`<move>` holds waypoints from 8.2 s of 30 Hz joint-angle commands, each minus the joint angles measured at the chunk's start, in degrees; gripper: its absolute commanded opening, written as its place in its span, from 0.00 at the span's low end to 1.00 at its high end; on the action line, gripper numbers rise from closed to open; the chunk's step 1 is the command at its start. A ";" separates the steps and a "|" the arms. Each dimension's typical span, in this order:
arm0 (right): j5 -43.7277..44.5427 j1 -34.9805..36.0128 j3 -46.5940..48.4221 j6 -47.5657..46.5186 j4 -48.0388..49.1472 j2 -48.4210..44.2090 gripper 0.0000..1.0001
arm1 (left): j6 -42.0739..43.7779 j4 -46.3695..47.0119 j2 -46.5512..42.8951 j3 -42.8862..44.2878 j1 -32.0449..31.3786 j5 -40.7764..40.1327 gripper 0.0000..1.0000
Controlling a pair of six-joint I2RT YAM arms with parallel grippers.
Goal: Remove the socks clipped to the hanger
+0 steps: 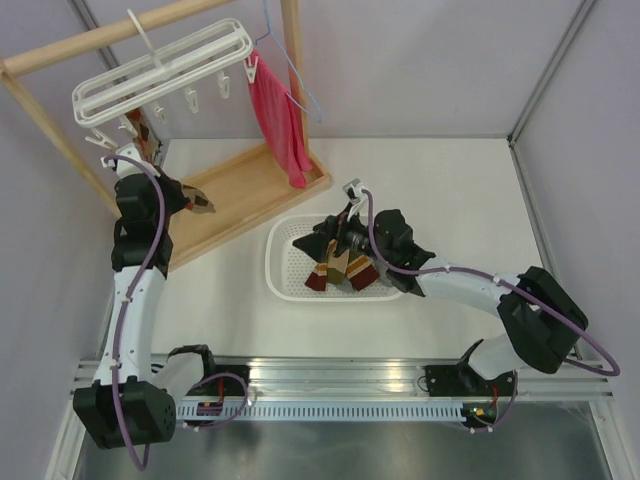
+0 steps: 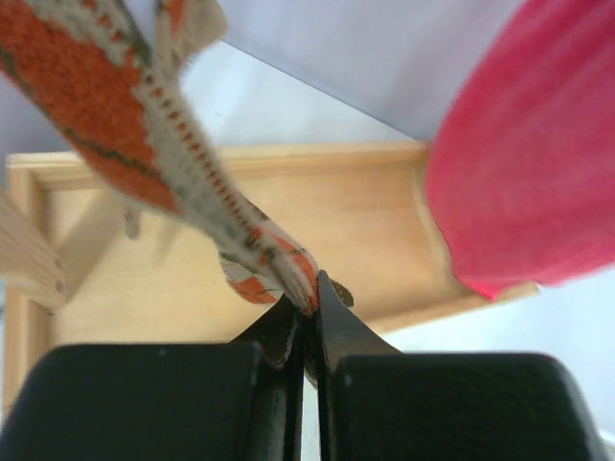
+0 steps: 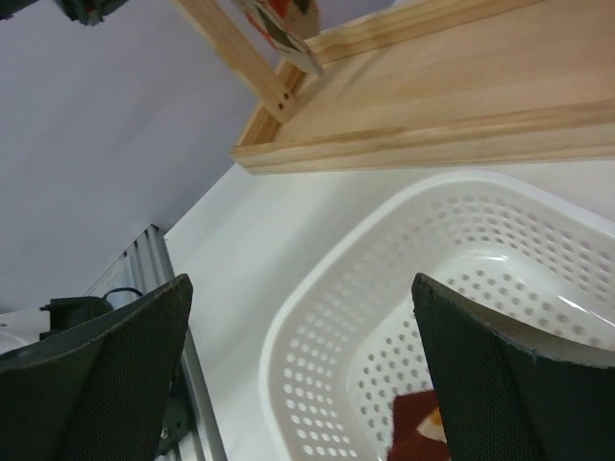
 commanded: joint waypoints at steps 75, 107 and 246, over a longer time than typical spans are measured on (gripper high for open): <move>25.45 25.30 19.25 -24.89 -4.80 10.48 0.01 | -2.82 -37.59 -16.56 17.21 -0.35 20.74 1.00; 23.52 27.50 15.55 -23.04 -4.19 7.48 0.01 | -7.82 -27.57 -3.55 32.43 -0.26 8.52 1.00; 72.12 50.96 32.34 -65.93 4.16 31.13 0.01 | 0.26 -38.56 12.10 44.29 -23.02 -32.08 0.67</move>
